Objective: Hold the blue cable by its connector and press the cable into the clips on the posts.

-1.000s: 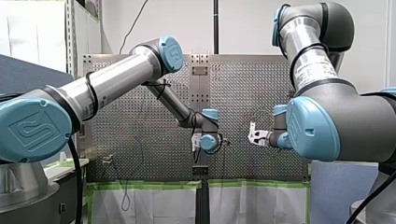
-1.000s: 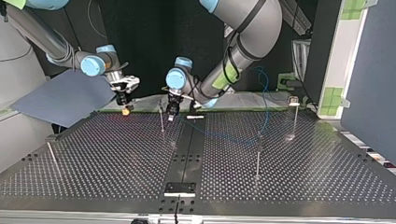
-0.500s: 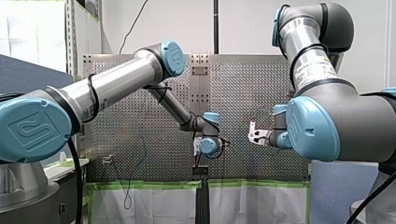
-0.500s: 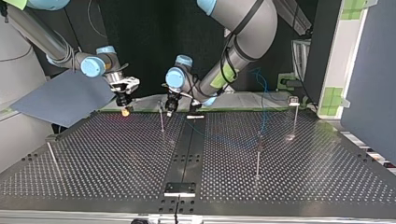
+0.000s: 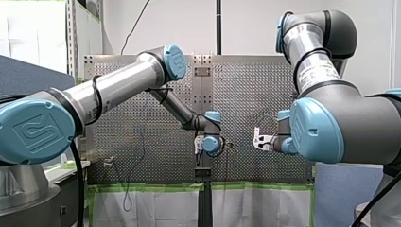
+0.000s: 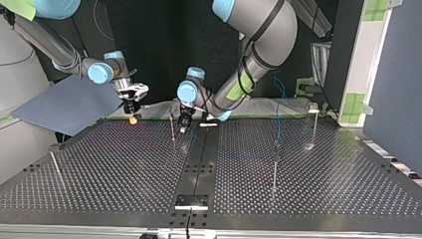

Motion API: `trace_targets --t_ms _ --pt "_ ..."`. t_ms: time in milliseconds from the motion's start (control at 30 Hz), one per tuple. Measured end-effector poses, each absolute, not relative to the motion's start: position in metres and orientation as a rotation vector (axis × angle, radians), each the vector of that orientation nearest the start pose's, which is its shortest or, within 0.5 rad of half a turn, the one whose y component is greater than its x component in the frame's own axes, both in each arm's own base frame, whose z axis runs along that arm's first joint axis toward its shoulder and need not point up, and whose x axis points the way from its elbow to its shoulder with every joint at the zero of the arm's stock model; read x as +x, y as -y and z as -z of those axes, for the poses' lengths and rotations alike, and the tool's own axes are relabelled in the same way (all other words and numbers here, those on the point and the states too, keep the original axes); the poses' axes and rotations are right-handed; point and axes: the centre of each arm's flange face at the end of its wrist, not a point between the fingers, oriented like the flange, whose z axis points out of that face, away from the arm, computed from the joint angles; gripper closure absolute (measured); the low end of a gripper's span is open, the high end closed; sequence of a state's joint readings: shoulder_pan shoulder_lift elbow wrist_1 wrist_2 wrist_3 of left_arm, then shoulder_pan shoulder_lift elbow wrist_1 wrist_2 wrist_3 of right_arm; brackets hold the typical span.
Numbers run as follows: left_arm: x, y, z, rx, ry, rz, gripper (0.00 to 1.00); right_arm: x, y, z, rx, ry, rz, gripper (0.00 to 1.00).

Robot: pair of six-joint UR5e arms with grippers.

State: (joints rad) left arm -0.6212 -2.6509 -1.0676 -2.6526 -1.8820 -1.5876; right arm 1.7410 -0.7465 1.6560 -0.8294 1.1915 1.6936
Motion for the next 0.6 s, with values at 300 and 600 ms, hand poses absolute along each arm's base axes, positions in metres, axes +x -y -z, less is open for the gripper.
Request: trace_targets --t_ms 300,600 --pt "0.591 0.535 -0.043 0.253 -1.641 0.215 0.91 0.27 0.612 -0.038 1.59 1.093 -1.641 1.0" --pt "0.596 0.528 -0.043 0.253 -1.651 0.196 0.91 0.267 0.62 -0.042 1.567 1.095 -1.639 1.0"
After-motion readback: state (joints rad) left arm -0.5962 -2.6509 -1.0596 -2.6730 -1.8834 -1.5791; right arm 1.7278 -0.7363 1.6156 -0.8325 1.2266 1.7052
